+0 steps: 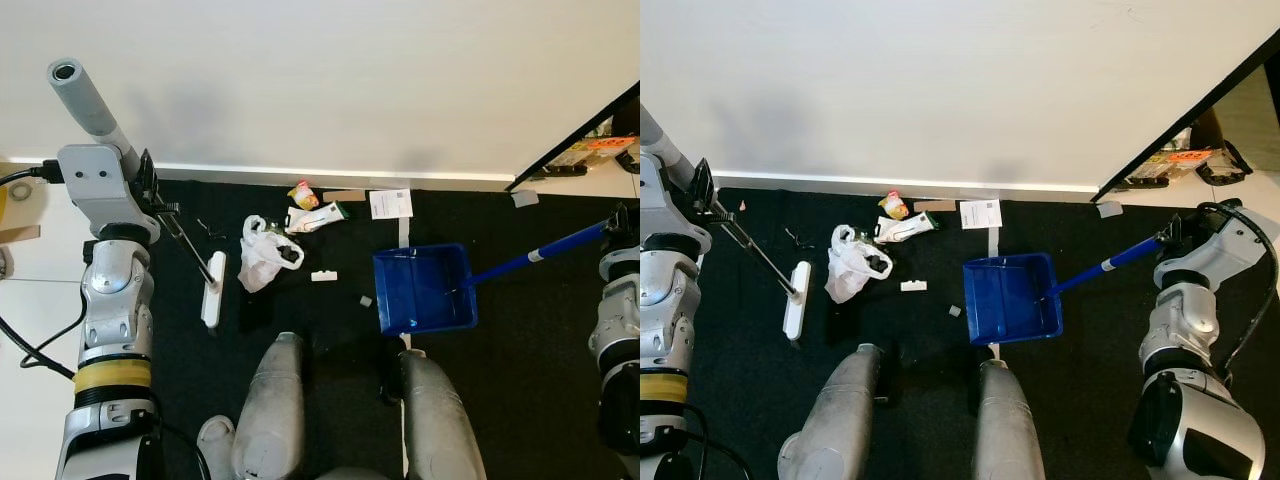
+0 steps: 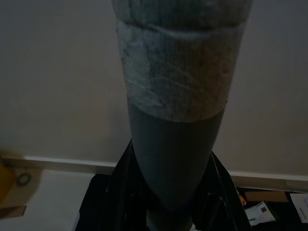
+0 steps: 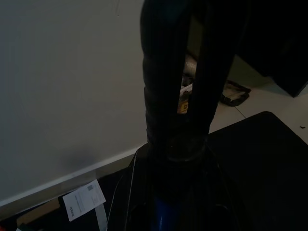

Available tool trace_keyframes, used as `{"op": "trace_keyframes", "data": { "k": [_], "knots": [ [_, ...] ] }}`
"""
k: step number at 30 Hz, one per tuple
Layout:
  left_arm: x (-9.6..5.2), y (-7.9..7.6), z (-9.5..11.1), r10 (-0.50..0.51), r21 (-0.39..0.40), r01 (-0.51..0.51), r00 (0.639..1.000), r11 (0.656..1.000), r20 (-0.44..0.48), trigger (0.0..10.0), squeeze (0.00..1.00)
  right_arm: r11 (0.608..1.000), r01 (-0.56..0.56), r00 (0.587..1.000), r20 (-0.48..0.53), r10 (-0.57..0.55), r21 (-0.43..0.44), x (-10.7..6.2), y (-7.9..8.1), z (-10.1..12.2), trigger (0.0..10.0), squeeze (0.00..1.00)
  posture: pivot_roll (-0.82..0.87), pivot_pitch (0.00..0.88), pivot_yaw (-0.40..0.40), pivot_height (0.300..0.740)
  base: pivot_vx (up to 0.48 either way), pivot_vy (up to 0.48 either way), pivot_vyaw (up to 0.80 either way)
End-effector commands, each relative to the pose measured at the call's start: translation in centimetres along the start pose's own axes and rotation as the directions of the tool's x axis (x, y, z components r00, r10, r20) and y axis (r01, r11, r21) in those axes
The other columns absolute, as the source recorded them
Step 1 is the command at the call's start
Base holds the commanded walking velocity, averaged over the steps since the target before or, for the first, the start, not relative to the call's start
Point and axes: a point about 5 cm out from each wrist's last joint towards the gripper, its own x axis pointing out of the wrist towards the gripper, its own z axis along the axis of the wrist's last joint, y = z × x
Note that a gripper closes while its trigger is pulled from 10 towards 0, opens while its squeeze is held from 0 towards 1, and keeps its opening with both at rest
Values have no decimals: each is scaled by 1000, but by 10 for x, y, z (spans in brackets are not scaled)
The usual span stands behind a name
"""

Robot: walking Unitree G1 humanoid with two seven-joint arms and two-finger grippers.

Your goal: Sweep floor

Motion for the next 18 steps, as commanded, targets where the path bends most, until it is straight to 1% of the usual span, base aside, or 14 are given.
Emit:
{"op": "trace_keyframes", "data": {
  "k": [1,4,8,12,16,18],
  "knots": [
    [-5,0,-7,9,2,-9,1000,1000,-10,10000,0,999,43,998,35,-43,1,-4,-7,1,0,0,155,273,-2,731,0,0,0],
    [-5,0,-5,6,1,-6,1000,1000,-4,10000,0,995,74,995,59,-78,67,-5,-5,0,0,0,167,278,6,731,0,0,0],
    [-3,2,-2,2,7,-2,1000,1000,3,10000,0,991,72,991,104,-84,109,0,1,8,0,0,175,287,17,731,0,0,0],
    [-3,4,-1,-4,12,4,1000,1000,7,10000,0,990,70,988,129,-86,123,5,5,16,0,0,180,294,24,731,0,0,0],
    [-1,5,4,-21,10,21,1000,1000,17,10000,0,987,55,984,162,-79,151,15,14,30,0,0,189,320,27,731,0,0,0],
    [-1,5,4,-26,9,25,999,1000,19,10000,0,987,50,983,167,-77,156,17,15,32,0,0,189,320,27,731,0,0,0]
  ]
}}
